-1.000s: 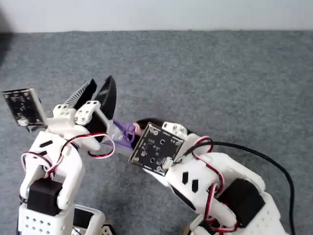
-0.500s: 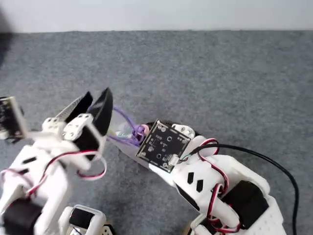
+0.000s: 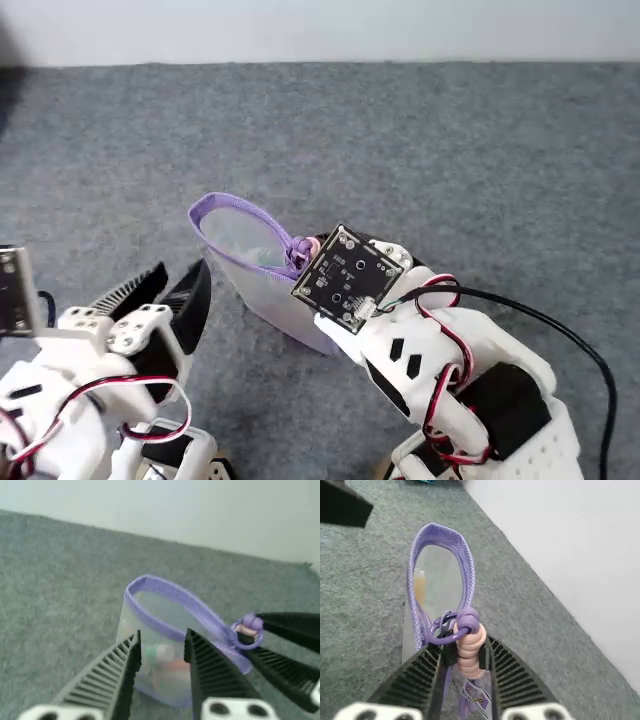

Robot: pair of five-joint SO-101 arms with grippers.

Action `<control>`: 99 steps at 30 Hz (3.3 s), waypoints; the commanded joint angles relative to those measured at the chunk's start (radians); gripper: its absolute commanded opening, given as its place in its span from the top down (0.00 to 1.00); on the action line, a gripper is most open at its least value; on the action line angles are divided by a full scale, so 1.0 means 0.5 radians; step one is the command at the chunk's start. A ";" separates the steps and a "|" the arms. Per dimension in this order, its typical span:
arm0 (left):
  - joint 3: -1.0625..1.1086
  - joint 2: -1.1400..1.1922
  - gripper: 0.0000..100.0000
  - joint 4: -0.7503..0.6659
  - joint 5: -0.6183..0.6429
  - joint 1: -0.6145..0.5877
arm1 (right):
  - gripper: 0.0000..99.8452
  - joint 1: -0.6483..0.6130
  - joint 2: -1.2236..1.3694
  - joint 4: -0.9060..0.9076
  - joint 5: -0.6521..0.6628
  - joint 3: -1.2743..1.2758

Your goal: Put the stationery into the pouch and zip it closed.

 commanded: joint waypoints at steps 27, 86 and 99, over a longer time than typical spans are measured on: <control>1.398 -0.006 0.93 -1.534 -0.025 0.439 | 0.99 0.167 -0.763 0.158 -0.015 0.832; 1.508 0.000 0.73 -1.528 0.163 0.660 | 0.99 0.318 -0.818 -0.465 0.058 0.976; 1.223 -0.003 0.78 -1.522 0.114 0.574 | 0.99 0.434 -0.818 -0.302 0.055 0.954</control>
